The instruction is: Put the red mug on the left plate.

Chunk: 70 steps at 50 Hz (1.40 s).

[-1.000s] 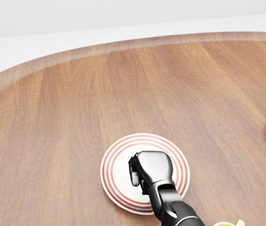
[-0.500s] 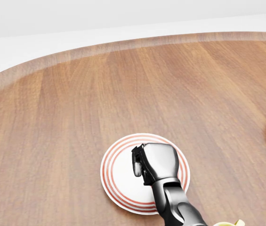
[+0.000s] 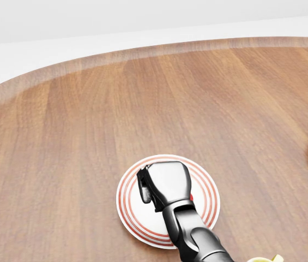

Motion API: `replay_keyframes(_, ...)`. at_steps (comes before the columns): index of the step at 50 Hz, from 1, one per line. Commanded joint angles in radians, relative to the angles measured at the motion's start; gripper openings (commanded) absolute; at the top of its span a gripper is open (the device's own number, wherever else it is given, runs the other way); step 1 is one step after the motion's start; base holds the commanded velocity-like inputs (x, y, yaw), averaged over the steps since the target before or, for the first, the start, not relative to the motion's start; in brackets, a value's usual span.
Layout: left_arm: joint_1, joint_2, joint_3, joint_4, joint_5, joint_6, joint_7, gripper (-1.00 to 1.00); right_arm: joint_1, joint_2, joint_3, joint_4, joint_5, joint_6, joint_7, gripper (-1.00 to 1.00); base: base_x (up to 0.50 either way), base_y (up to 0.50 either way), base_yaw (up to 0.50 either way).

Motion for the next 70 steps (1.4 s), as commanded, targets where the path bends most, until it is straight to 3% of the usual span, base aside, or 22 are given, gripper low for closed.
replay_keyframes(1, -0.006, -0.012, 0.017, -0.003, -0.006, 0.0, -0.014, 1.0, -0.073, 0.035, 0.041, 0.064, -0.058, 0.0, 0.0, -1.0, 0.0, 0.0, 0.0)
replay_keyframes(24, -0.006, -0.022, 0.021, -0.002, -0.006, 0.0, -0.024, 1.0, -0.053, 0.041, 0.054, 0.048, -0.099, 0.0, 0.0, -1.0, 0.0, 0.0, 0.0)
replay_keyframes(25, -0.006, -0.022, 0.021, -0.002, -0.005, 0.0, -0.024, 1.0, -0.051, 0.042, 0.054, 0.048, -0.099, 0.0, 0.0, 0.34, 0.0, 0.0, 0.0)
replay_keyframes(26, -0.005, -0.022, 0.021, -0.002, -0.007, 0.0, -0.024, 1.0, -0.059, 0.043, 0.049, 0.066, -0.091, 0.0, 0.0, 1.0, 0.0, 0.0, 0.0)
replay_keyframes(59, -0.003, -0.017, 0.017, -0.001, -0.007, 0.0, -0.021, 1.0, -0.044, 0.042, 0.049, 0.042, -0.078, 0.0, 0.0, 1.0, 0.0, 0.0, 0.0)
replay_keyframes(60, -0.002, -0.017, 0.018, -0.001, -0.008, 0.0, -0.022, 1.0, 0.013, 0.033, 0.051, -0.109, -0.073, 0.0, 0.0, 1.0, 0.0, 0.0, 0.0)
replay_keyframes(62, -0.004, -0.018, 0.024, 0.0, -0.014, 0.0, -0.024, 1.0, 0.206, 0.017, 0.038, -0.721, -0.005, 0.0, 0.0, 1.0, 0.0, 0.0, 0.0)
replay_keyframes(64, -0.005, -0.021, 0.025, -0.001, -0.013, 0.0, -0.026, 1.0, 0.273, 0.031, 0.03, -1.152, 0.069, 0.0, 0.0, 1.0, 0.0, 0.0, 0.0)
replay_keyframes(65, -0.003, -0.023, 0.019, -0.002, -0.006, 0.0, -0.026, 1.0, 0.245, 0.049, 0.019, -1.428, 0.09, 0.0, 0.0, 1.0, 0.0, 0.0, 0.0)
replay_keyframes(66, -0.002, -0.023, 0.013, -0.001, 0.001, 0.0, -0.024, 1.0, 0.169, 0.07, 0.005, -1.599, 0.096, 0.028, 0.195, 1.0, 0.0, 0.0, 0.0)
replay_keyframes(68, 0.0, -0.02, 0.005, -0.001, 0.008, 0.0, -0.018, 1.0, 0.006, 0.089, -0.023, -1.754, 0.07, 0.171, 0.443, 1.0, 0.0, 0.0, 0.0)
replay_keyframes(69, 0.001, -0.018, 0.002, 0.0, 0.009, 0.0, -0.017, 1.0, -0.209, 0.094, -0.07, -1.855, 0.031, 0.175, 0.676, 1.0, 0.0, 0.0, 0.0)
replay_keyframes(70, 0.001, -0.016, 0.001, 0.0, 0.008, 0.0, -0.015, 1.0, -0.31, 0.077, -0.09, -1.877, 0.008, 0.175, 0.761, 1.0, 0.0, 0.0, 0.0)
